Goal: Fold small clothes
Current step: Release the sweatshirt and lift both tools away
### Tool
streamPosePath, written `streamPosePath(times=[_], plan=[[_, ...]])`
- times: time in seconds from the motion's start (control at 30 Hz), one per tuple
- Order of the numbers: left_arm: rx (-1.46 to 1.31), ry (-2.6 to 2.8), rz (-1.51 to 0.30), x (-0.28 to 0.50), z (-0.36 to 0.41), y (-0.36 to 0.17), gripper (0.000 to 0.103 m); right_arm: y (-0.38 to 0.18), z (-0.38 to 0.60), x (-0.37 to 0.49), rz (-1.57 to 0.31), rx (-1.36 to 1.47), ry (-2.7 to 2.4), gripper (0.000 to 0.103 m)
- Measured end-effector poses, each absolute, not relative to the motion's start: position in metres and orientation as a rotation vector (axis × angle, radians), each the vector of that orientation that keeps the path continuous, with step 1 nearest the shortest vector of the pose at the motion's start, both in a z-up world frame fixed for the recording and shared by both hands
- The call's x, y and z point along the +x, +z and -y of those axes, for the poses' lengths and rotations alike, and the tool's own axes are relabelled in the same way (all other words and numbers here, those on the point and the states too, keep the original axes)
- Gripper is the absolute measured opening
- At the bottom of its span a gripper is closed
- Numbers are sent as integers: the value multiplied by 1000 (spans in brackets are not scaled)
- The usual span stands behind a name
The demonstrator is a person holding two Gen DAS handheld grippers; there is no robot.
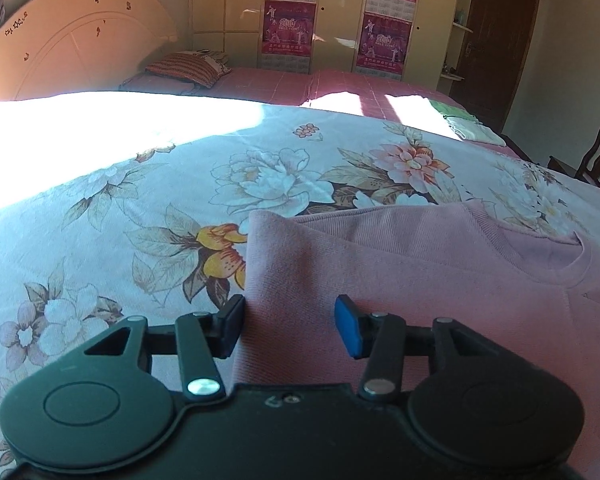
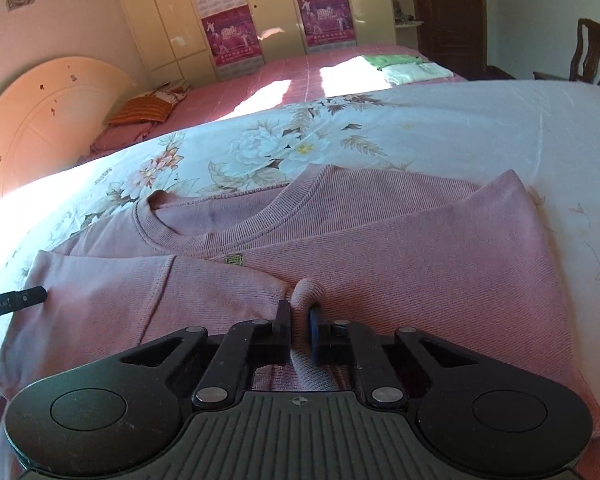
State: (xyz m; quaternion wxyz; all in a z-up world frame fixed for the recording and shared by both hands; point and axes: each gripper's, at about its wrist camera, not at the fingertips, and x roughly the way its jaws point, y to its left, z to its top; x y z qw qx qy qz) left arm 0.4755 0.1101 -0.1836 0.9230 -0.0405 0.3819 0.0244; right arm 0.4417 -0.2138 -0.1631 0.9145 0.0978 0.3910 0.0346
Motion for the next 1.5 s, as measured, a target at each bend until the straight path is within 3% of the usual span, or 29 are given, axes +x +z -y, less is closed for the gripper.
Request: streamPosePath(times=[0.07,0.27,0.3,0.33,0.4,0.7,1.07,1.2,1.5], plan=[[-74,56,-790,477,-110,-186,49,-158,216,437,-750,138,10,6],[-57,74,-798,476,-107,-185,54,-174,226,443,-824,152,-11,8],[-62,75,-799,475,-108,-183,54,-171,227,443,-825,166,-18,21],[-66,72,-794,472,-108,-180,54,-165,230,439,-807,175,-31,44],[-60,65,-775,465,-105,-173,54,-153,229,431,-761,155,-37,52],[-32,-29,-743,428,-74,-148,57,-125,183,411,-725,89,126,52],[4,-44,-806,377,-60,-186,62,-183,168,389,-850,-68,143,52],[8,-28,-812,363,-63,-174,58,-173,188,377,-859,-22,123,52],[-36,-123,-809,290,-20,-148,59,-147,173,315,-825,40,304,52]])
